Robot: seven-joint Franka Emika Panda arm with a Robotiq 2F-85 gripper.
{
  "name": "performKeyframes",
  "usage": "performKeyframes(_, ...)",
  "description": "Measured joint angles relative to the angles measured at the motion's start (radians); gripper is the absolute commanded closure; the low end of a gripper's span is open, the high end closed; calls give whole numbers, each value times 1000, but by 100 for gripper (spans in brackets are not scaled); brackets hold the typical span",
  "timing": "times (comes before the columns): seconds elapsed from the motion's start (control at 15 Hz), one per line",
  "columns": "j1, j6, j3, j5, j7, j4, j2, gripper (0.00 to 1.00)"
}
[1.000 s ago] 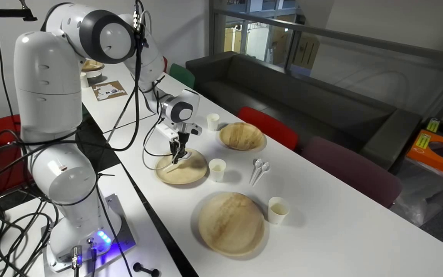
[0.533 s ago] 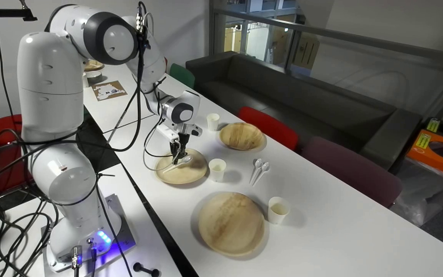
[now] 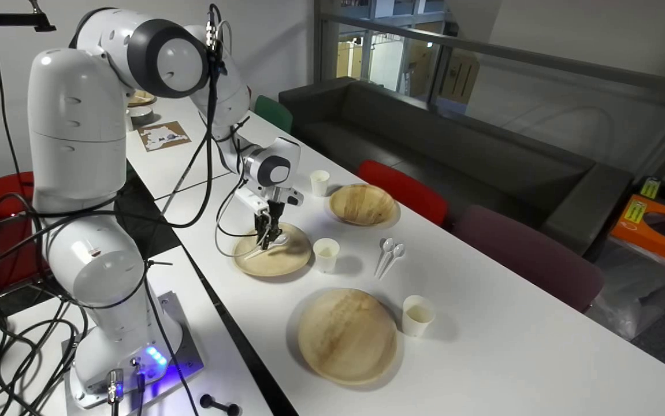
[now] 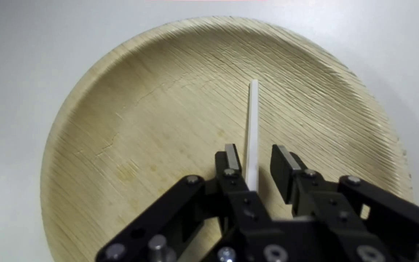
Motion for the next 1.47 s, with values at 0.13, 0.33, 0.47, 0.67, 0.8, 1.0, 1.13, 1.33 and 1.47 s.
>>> performKeyframes(0.13,0,0,-1,-1,0,0,2,76)
performKeyframes(0.33,0,0,-3,-2,0,1,5,91)
performKeyframes(0.47,0,0,-3,-2,0,1,6,100)
performKeyframes(0.67,0,0,-4,-3,0,3,7,100)
performKeyframes(0.8,0,0,-4,-3,0,5,8,73)
performKeyframes(1.0,0,0,-4,-4,0,8,9,61)
performKeyframes(1.13,0,0,-4,-4,0,9,9,59)
performKeyframes(1.33,0,0,-4,-4,0,14,10,87)
performKeyframes(1.47,0,-1,-4,-4,0,17,10,96)
